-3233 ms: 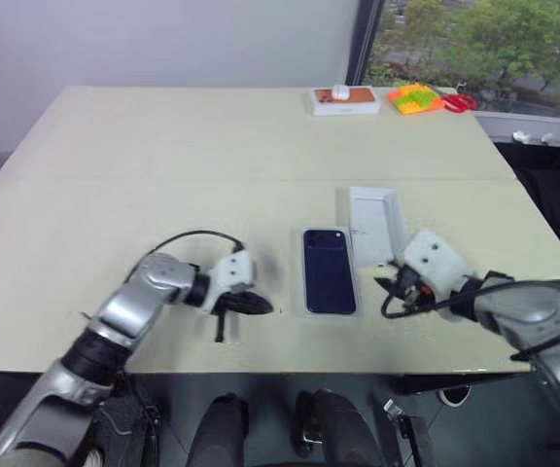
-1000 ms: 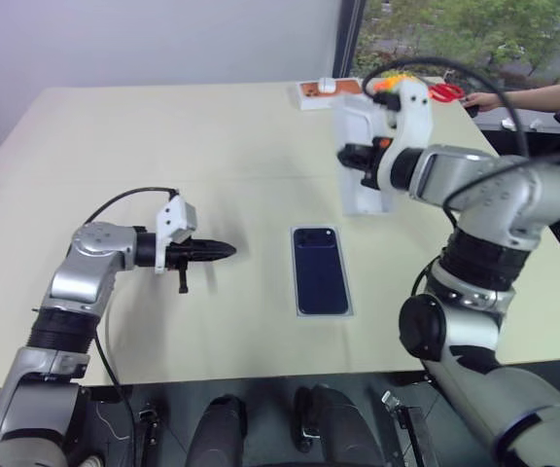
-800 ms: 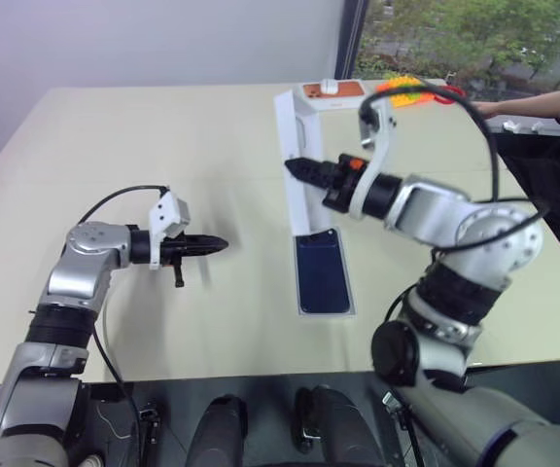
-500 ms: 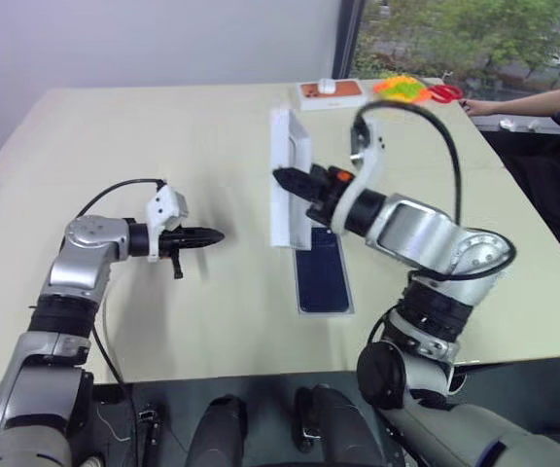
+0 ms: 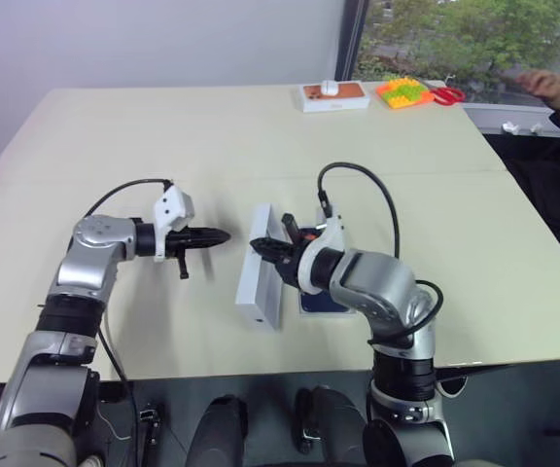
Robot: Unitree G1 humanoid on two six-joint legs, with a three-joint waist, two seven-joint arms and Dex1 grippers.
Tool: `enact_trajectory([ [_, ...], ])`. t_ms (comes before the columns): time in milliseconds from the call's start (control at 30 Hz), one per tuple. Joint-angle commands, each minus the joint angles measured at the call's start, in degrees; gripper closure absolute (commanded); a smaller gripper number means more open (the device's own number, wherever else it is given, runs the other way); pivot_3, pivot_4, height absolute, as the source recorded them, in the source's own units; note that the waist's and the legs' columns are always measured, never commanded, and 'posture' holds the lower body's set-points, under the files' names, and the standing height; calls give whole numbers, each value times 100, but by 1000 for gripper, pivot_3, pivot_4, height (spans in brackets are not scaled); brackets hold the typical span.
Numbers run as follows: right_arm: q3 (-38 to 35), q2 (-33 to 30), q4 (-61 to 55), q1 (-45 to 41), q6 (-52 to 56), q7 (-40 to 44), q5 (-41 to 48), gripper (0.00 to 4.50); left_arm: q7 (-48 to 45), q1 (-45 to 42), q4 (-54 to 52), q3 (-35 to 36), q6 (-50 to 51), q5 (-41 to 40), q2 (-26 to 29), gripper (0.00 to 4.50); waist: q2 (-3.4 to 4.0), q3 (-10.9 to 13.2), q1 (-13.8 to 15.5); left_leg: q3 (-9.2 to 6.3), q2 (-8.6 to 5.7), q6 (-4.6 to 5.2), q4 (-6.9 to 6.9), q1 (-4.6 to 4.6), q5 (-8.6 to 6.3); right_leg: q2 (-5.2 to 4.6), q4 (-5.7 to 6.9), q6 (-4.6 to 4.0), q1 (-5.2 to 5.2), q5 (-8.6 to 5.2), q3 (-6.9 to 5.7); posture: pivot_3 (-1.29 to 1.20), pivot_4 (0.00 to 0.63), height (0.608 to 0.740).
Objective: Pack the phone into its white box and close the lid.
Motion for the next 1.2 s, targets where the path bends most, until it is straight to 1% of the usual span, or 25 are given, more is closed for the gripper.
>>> enact_trajectory([
  [33,-151,-217,-190,-120,-27,289,144,3600,-71,114,-632,-84,231,-199,-101,4500,0,0,0,0,0,0,0,-1,0,-2,-2,0,0,0,0,0,150,740],
  [100,-206,-393,-172,-187,-22,386,144,2598,-117,210,-882,-129,399,-263,-125,4500,0,0,-4,2,-2,0,0,-2,0,-5,-4,0,0,0,1,0,150,740],
  [133,-250,-569,-159,-246,-6,446,144,2186,-173,291,-1077,-171,537,-344,-129,4500,0,0,-12,3,-3,0,0,-1,0,-4,-4,0,0,0,3,0,150,740],
  [167,-300,-721,-157,-303,7,525,144,1581,-225,366,-1271,-202,706,-446,-137,4500,1,0,-13,2,-2,0,0,-1,0,-4,-3,0,0,0,3,0,150,740],
  [233,-326,-1111,-155,-413,93,708,144,598,-302,488,-1593,-242,998,-620,-134,4500,2,1,-11,1,-1,0,-1,0,0,-4,-2,0,-1,0,3,0,150,740],
  [367,-199,-2248,-150,-635,395,1253,131,598,-332,646,-1951,-333,1198,-688,-128,4500,3,2,4,1,-3,0,-1,3,0,5,-1,-1,0,0,2,0,150,740],
  [467,-168,-3262,-226,-678,728,1857,-311,598,-244,720,-2288,-398,1455,-867,-256,4500,4,2,16,2,-8,0,0,2,0,8,-2,0,1,-1,2,0,150,740],
  [533,-218,-3708,-257,-606,777,2236,-511,598,-184,761,-2468,-444,1578,-932,-307,4500,4,2,22,5,-11,0,0,-1,0,8,-7,2,2,-2,1,0,150,740],
  [667,-298,-4879,-460,-350,1185,3289,-1512,598,55,844,-2716,-657,1631,-841,-507,4500,4,2,31,19,-13,3,-1,-2,-2,8,-11,16,1,-10,0,0,150,740],
  [733,-299,-5345,-571,-185,1279,3807,-2047,598,242,851,-2754,-786,1619,-736,-630,4500,3,2,45,22,-14,4,-2,-3,-2,7,-14,18,2,-11,-1,0,150,740],
  [833,-199,-5693,-761,-16,1322,4480,-2660,598,467,832,-2711,-909,1584,-597,-732,4500,3,2,22,23,-14,4,0,-1,-2,12,-16,21,2,-13,0,0,150,740],
  [900,-135,-5808,-877,28,1323,4862,-3042,598,532,817,-2665,-876,1554,-601,-747,4500,3,2,12,24,-12,5,0,2,-2,15,-15,21,2,-13,1,0,150,740],
  [1000,48,-6165,-1132,73,1307,5539,-3895,598,631,683,-2556,-500,1885,-908,-679,4500,4,3,33,17,-3,5,0,3,-2,36,-15,19,2,-12,1,0,150,740],
  [1167,212,-6416,-1385,198,1249,6339,-4857,598,766,539,-2438,-42,2173,-1165,-453,4500,4,3,27,10,3,4,0,1,-2,46,-17,18,2,-12,-1,0,150,740],
  [1200,230,-6425,-1432,229,1242,6476,-4993,827,777,529,-2374,43,2230,-1165,-346,4500,4,3,18,11,3,5,0,1,-2,47,-20,18,1,-12,-1,0,150,740],
])
